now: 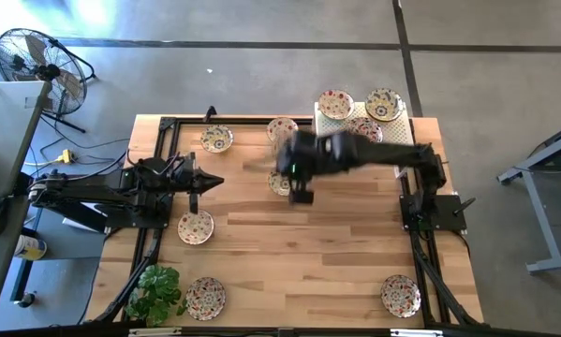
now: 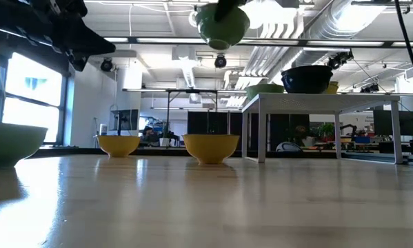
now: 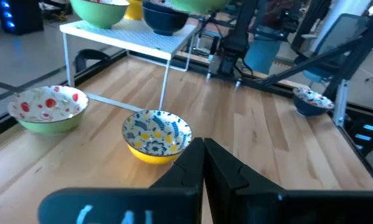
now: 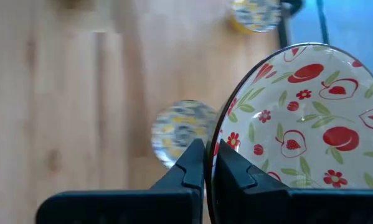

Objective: Pick & Place Mini bowls
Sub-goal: Stack the green patterned bowl on top of the green bowl on the shelf

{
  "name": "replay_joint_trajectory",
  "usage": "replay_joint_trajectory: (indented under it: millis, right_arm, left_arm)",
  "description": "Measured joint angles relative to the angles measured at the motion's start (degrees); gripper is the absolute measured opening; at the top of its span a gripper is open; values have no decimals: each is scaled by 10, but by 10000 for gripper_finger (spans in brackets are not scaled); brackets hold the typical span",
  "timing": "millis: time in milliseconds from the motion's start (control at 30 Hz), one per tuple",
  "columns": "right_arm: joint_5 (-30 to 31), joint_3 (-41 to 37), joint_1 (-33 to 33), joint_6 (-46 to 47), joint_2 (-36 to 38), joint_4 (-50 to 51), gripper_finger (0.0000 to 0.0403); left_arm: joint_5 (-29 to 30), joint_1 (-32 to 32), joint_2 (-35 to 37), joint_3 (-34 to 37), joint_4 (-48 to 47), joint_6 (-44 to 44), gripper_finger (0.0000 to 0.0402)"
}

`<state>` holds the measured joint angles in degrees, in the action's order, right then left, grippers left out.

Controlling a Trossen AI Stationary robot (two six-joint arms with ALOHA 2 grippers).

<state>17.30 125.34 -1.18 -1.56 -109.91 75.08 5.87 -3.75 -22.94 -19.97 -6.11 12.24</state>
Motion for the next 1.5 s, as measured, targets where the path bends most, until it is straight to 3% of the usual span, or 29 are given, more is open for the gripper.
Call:
replay_joint_trajectory:
  millis: [267,467,633,933,1300,1500]
  right_arm:
    - [16,62,175,-101,1,93,9]
    - [-21,24,314,-140,1,92,12]
    - [-60,-15,376,-148,0,79,13]
    - [-93,-52,384,-138,0,46,13]
    - [-90,-98,377,-104,0,29,15]
    - [-80,-100,374,-97,2,10,44]
  left_arm:
    - [45,0,0,0,0,0,1]
    - [73,0,-1,0,-1,0,1]
    - [96,0,-1,0,-17,0,1]
    - [113,0,-1,0,-18,0,1]
    - [118,0,-1,0,-18,0,1]
    - [119,0,-1,0,-18,0,1]
